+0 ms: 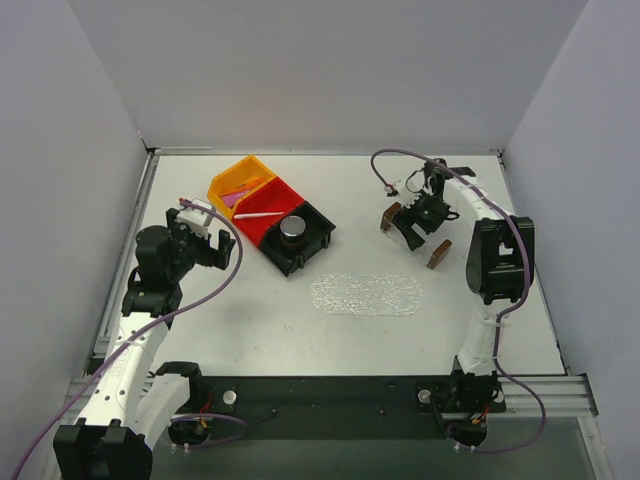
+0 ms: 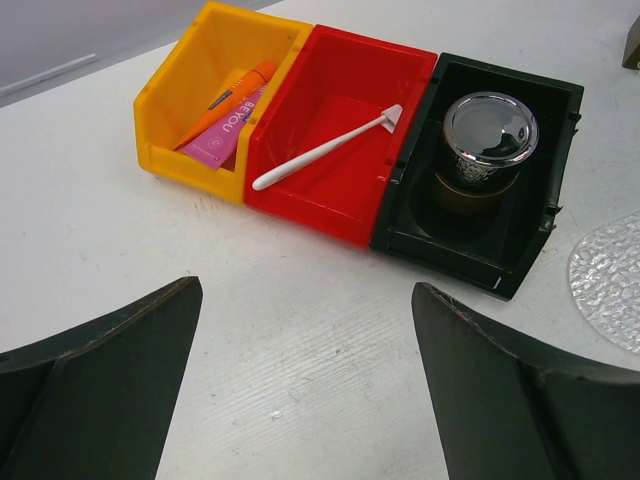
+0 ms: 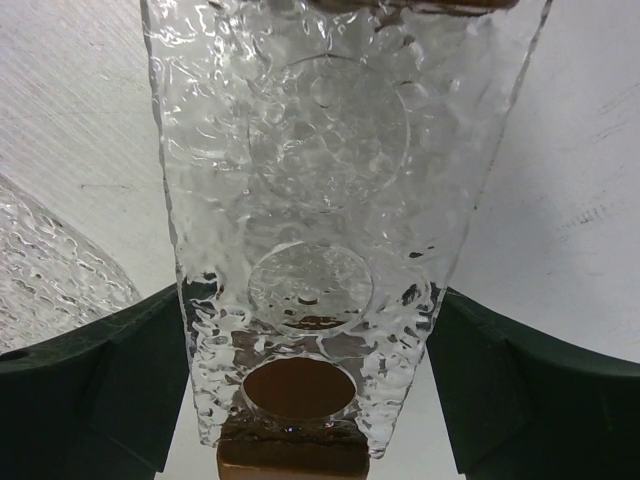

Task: Prepare toiletry sets of a toothbrush and toothpaste on the tray

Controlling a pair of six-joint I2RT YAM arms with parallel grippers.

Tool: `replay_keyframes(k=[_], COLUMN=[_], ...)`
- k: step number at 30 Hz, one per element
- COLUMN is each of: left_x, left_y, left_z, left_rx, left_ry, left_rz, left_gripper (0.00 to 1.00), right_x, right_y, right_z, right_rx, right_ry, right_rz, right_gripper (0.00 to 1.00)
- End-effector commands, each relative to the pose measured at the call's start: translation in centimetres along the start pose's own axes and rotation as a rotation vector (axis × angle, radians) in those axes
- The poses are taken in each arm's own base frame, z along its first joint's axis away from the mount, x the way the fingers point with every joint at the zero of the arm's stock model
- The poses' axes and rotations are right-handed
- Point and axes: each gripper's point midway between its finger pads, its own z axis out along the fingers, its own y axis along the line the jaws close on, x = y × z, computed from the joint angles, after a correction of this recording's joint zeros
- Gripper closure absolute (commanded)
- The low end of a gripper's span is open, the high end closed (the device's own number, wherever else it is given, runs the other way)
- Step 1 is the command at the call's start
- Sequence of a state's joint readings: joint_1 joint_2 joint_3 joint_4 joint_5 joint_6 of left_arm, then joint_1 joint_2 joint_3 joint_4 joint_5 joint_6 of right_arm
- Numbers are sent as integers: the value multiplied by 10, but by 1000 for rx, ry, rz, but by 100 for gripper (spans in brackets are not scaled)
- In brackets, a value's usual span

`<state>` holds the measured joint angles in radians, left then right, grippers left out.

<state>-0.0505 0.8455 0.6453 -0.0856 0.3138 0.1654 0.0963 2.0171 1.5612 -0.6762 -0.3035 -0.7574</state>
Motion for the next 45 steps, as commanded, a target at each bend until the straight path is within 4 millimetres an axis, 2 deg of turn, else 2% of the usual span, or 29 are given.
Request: replay_keyframes(k=[1,7,11,15,21,25,26,27,33,37,45], left_x=[-13,-13,-14,-13,-12,-10,-9,-9,-9,-8,-4], left_y=[5,4,4,4,6,7,6,7,8,5,3], left_z=[-1,-2,-3,-3,-1,0,0,0,0,0,1], left_rx=[-21,-20,-21,-22,-27,-28,-26,-28,-34,-20,-5], left_ry=[-53,-56,-62,-59,-49,-40,-39,-39,-39,-39,-31], left_rz=[30,33,35,34,37,37,35,38,49,47,42], left_gripper=[3,3,3,3,3,2,3,3,3,2,3], right_x=[-3,-1,1,3,2,5,7,7,21,25,26], right_y=[5,8,11,23,45,63,73,79,122,143,173], right_z=[-8,-18,-28,-38,-62,-70,-67,-73,-67,-60,-52], right_rx=[-2,25,45,47,51,26,-3,-6,-92,-145,-209], right_ry=[9,17,12,0,-59,-93,-97,-113,-87,-92,-98], right_rz=[-13,-21,-35,-68,-133,-173,-186,-199,-322,-410,-579], right_gripper=[24,48,60,71,78,80,80,81,85,89,92])
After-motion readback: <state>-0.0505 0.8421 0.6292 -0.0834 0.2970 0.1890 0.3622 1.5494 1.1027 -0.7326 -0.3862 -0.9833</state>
